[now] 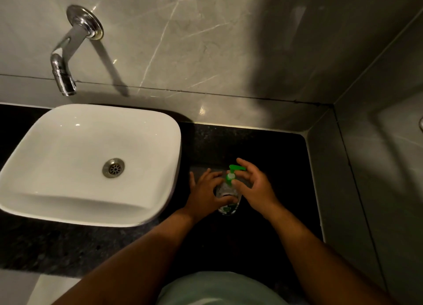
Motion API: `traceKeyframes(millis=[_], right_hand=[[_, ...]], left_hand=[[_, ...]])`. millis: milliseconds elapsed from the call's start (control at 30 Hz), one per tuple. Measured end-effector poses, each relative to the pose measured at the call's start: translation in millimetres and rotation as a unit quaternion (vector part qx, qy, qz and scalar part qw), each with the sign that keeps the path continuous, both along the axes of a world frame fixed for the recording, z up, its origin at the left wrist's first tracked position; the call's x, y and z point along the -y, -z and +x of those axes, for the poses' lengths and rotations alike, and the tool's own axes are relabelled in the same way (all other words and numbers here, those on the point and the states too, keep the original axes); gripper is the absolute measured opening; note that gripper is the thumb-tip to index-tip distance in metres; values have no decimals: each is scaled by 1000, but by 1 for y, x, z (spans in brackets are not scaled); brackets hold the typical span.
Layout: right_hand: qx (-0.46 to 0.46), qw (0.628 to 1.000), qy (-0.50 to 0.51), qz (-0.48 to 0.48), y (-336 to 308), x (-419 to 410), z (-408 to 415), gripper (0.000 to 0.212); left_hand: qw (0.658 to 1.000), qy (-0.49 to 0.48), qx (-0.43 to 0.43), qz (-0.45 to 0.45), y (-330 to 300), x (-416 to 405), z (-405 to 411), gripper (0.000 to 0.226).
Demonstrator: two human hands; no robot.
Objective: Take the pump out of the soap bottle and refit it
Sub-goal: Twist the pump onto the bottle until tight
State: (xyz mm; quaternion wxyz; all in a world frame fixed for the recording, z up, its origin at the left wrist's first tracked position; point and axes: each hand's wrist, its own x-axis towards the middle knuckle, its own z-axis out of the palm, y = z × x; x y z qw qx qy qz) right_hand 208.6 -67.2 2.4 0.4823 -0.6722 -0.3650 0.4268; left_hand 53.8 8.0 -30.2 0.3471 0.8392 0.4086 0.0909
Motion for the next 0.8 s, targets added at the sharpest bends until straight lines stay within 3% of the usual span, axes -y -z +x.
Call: traceKeyframes(millis=[167,333,467,600,700,800], right_hand=[[38,999,-17,-15,2,-7,4,49],[65,986,-150,-38,8,-14,14,46],[29,972,-218,-80,1,-27,27,58],[76,952,-286,-76,-4,-35,37,55],[42,958,-275,-67,-2,-34,37,49],[18,979,-199,-39,7,-26,27,38]], left_hand=[[1000,-8,-4,-13,3,-2,-2,84],[1000,14,-9,-16,11,-6,-2,84],[997,44,-3,-66,15,-13,-2,83],[992,72,-15,-99,16,-20,-4,87],[990,70,-13,-122,17,-21,-4,87],[989,11,13,-150,17,-14,0,76]])
